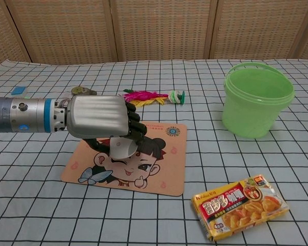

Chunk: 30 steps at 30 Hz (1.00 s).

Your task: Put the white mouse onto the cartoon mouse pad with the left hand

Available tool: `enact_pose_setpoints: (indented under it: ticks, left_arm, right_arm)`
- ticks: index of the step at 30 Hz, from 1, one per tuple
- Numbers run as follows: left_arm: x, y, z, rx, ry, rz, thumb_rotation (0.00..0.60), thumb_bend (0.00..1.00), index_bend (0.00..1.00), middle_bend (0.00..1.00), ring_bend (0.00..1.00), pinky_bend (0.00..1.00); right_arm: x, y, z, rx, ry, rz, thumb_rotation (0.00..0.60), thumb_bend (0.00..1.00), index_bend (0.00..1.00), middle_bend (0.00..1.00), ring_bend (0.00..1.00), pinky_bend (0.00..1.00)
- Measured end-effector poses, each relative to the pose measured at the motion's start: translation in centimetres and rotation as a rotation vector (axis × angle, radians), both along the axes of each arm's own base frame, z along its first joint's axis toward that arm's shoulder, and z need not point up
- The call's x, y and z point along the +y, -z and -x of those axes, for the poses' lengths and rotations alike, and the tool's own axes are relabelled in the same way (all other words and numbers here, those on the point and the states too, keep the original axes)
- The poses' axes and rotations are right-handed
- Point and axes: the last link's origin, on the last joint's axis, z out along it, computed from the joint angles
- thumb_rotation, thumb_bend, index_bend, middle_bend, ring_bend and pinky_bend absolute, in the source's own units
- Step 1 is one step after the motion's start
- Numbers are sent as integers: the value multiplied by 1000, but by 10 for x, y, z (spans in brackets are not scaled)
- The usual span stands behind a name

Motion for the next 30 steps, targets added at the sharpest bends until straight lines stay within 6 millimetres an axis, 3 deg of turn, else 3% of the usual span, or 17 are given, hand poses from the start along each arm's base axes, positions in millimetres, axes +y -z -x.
enact_pose_setpoints:
  ticks: [6, 9, 14, 18, 30]
  left_arm:
    - [1, 2, 4, 19, 3, -1, 600, 436, 352, 101, 96, 199]
    - [2, 1, 4, 22, 16, -9, 600, 408, 274, 11, 13, 137]
    - [3, -1, 4, 5, 5, -19, 600, 405, 198, 0, 0, 91]
    - [2, -3, 7, 4, -2, -19, 600, 334, 152, 0, 0, 53]
    - [-3, -23, 16, -49, -12, -20, 600, 268, 111, 0, 0, 16]
  right_arm:
    - [0, 1, 0, 3, 0, -3, 600, 77, 147, 0, 0, 0]
    - [0, 1, -1, 3, -2, -1, 600, 78, 149, 0, 0, 0]
    - [0, 1, -1, 4, -1, 0, 600, 77, 149, 0, 0, 0]
    - [0, 1, -1, 7, -3, -1, 600, 77, 149, 0, 0, 0]
    - [1, 3, -2, 11, -6, -8, 600, 77, 149, 0, 0, 0]
